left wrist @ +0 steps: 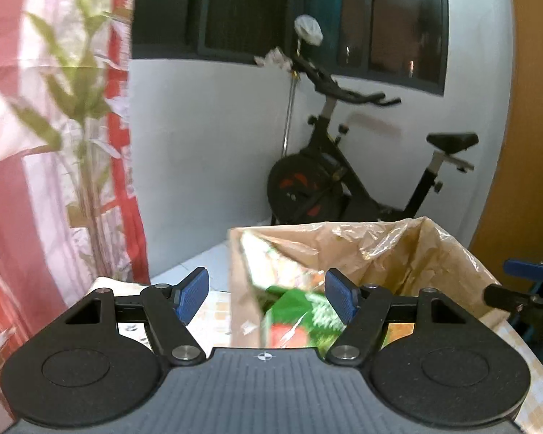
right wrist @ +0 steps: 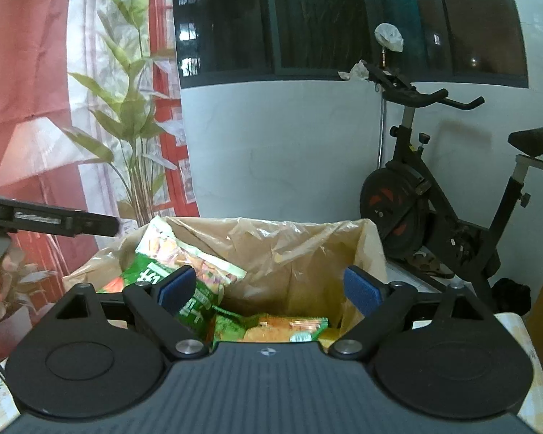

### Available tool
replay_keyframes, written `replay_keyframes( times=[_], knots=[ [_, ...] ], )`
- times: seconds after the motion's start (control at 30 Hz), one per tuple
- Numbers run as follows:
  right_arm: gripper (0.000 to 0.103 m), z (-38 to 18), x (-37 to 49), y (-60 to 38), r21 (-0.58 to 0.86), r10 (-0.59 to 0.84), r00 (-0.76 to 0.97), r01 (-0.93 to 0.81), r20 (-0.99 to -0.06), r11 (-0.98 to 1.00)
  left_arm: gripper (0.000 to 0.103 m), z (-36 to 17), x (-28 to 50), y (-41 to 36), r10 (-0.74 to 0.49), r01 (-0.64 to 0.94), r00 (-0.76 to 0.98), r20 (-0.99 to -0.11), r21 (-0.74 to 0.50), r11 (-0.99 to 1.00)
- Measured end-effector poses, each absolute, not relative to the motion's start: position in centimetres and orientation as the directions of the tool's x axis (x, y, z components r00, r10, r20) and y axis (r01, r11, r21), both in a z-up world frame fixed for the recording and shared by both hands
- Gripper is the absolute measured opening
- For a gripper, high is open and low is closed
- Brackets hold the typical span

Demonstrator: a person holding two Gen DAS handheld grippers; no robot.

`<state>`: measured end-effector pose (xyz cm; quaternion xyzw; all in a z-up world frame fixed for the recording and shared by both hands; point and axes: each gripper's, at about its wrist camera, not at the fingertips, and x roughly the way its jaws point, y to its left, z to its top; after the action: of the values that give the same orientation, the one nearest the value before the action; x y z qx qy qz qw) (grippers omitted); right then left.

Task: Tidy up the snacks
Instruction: 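Open both tools to drop the snack packet and corn bag into the box, then lower the left tool to the red jerky packet while the right tool reaches the gold packet, then close the left tool on the red jerky packet while the right tool closes on the gold packet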

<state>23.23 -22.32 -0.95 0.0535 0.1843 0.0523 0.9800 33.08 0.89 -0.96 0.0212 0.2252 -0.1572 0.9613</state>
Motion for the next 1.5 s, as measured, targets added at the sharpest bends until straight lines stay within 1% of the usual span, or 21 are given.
replay_keyframes(
  times=[0.1, 0.23, 0.43, 0.6, 0.67, 0.7, 0.87, 1.0, 1.1, 1.17, 1.2, 1.23, 1.27, 1.3, 1.4, 1.5],
  knots=[
    [0.091, -1.7, 21.3, -22.6, 0.119, 0.121, 0.933, -0.086, -0.339, 0.989, 0.073, -2.0, 31.2, 3.4, -0.266, 0.279, 0.866, -0.424, -0.031, 0.960],
    [0.090, -3.3, 19.0, -22.9, 0.095, 0.113, 0.940, -0.087, -0.323, 0.992, 0.073, -4.3, 29.4, 6.6, -0.226, 0.235, 0.869, -0.440, -0.033, 0.971],
    [0.090, -6.4, 16.7, -23.8, 0.133, 0.080, 0.941, -0.037, -0.329, 0.990, 0.073, -8.5, 29.3, 11.1, -0.122, 0.114, 0.845, -0.521, -0.048, 0.992],
    [0.090, -9.0, 15.8, -24.0, 0.133, 0.039, 0.936, 0.009, -0.350, 0.991, 0.073, -12.4, 30.5, 13.9, -0.073, 0.040, 0.810, -0.581, -0.070, 0.997],
    [0.090, -10.2, 15.7, -24.0, 0.142, 0.034, 0.927, 0.021, -0.373, 0.990, 0.073, -13.7, 31.0, 14.0, -0.073, 0.038, 0.793, -0.605, -0.071, 0.997],
    [0.088, -10.8, 15.7, -23.9, 0.142, 0.032, 0.923, 0.025, -0.384, 0.990, 0.073, -14.5, 31.3, 13.9, -0.073, 0.041, 0.783, -0.618, -0.066, 0.997],
    [0.084, -13.7, 15.4, -23.7, 0.139, 0.024, 0.897, 0.041, -0.441, 0.989, 0.073, -18.1, 31.4, 12.4, -0.051, 0.090, 0.754, -0.655, 0.027, 0.996],
    [0.083, -15.6, 15.4, -23.4, 0.139, 0.018, 0.873, 0.056, -0.487, 0.989, 0.073, -19.8, 31.5, 11.6, -0.059, 0.132, 0.736, -0.675, 0.058, 0.989],
    [0.082, -16.6, 15.4, -23.3, 0.139, 0.015, 0.863, 0.064, -0.505, 0.988, 0.073, -21.1, 32.0, 11.0, -0.034, 0.142, 0.713, -0.700, 0.097, 0.985],
    [0.081, -17.0, 15.5, -23.2, 0.135, 0.008, 0.862, 0.070, -0.507, 0.988, 0.074, -21.4, 32.1, 10.7, -0.023, 0.141, 0.721, -0.693, 0.114, 0.983],
    [0.079, -17.3, 15.6, -23.1, 0.131, 0.003, 0.860, 0.074, -0.510, 0.989, 0.072, -21.4, 32.2, 10.6, -0.024, 0.139, 0.722, -0.692, 0.111, 0.984],
    [0.079, -17.5, 15.7, -23.0, 0.128, 0.000, 0.857, 0.077, -0.515, 0.989, 0.066, -21.3, 32.2, 10.7, -0.034, 0.140, 0.719, -0.694, 0.096, 0.985],
    [0.079, -17.7, 15.9, -23.0, 0.127, -0.002, 0.854, 0.079, -0.520, 0.989, 0.051, -21.3, 32.1, 10.7, -0.056, 0.150, 0.715, -0.696, 0.075, 0.986],
    [0.078, -17.9, 15.9, -23.0, 0.127, -0.001, 0.852, 0.080, -0.524, 0.989, 0.047, -21.2, 32.1, 10.6, -0.080, 0.166, 0.712, -0.698, 0.057, 0.985],
    [0.074, -18.5, 16.0, -22.9, 0.122, 0.002, 0.845, 0.074, -0.534, 0.990, 0.042, -21.2, 31.5, 9.4, -0.053, 0.184, 0.718, -0.694, 0.116, 0.976],
    [0.069, -18.8, 16.0, -22.7, 0.112, 0.014, 0.840, 0.055, -0.542, 0.992, 0.041, -21.0, 30.8, 9.0, -0.088, 0.194, 0.706, -0.703, 0.072, 0.978]
  ],
)
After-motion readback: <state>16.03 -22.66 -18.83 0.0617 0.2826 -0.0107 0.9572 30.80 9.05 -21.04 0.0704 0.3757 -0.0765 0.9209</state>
